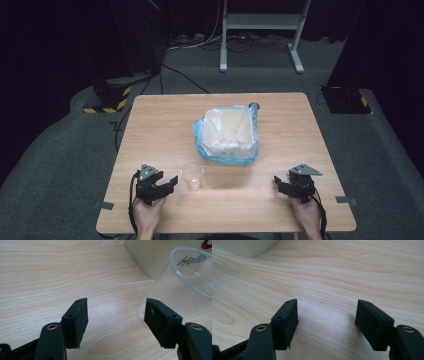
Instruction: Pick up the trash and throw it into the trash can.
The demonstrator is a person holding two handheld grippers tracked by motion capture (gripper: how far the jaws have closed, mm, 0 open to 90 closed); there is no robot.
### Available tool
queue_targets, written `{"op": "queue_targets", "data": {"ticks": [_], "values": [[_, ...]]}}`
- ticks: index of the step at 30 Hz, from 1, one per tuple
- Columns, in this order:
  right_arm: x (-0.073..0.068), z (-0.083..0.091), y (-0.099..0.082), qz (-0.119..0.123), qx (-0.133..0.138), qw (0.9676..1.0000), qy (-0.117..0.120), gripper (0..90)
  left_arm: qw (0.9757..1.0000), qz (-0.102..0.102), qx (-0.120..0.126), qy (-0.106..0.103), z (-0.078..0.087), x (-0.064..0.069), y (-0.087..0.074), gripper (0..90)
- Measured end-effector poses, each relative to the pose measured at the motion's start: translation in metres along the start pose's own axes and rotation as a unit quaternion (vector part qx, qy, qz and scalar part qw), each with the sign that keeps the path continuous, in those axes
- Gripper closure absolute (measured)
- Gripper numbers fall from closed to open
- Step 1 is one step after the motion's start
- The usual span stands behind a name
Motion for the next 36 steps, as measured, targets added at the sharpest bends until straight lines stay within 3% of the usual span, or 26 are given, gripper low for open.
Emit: {"op": "queue_targets", "data": {"ticks": [9, 22, 36], "values": [[0.000, 0.000, 0.000, 0.000, 0.000, 1.0000, 0.000, 34.1, 0.9995, -0.004, 0.020, -0.023, 0.013, 0.013, 0.013, 35.2], [0.000, 0.000, 0.000, 0.001, 0.000, 1.0000, 0.000, 34.1, 0.9981, -0.005, 0.037, -0.049, 0.018, 0.027, 0.027, 40.6], [0.000, 0.000, 0.000, 0.001, 0.000, 1.0000, 0.000, 34.1, 0.9977, -0.029, 0.019, -0.058, 0.000, 0.039, 0.035, 52.4]]}}
Point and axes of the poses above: each handheld gripper's, and its own axes: z roughly backward along the jaws, y roughly out of its top, x roughly to its right, the point moved 6 cm from there along -z, roughly forward along the jaws, and after that the axes turned 12 degrees about z, right-handed, at the moved point
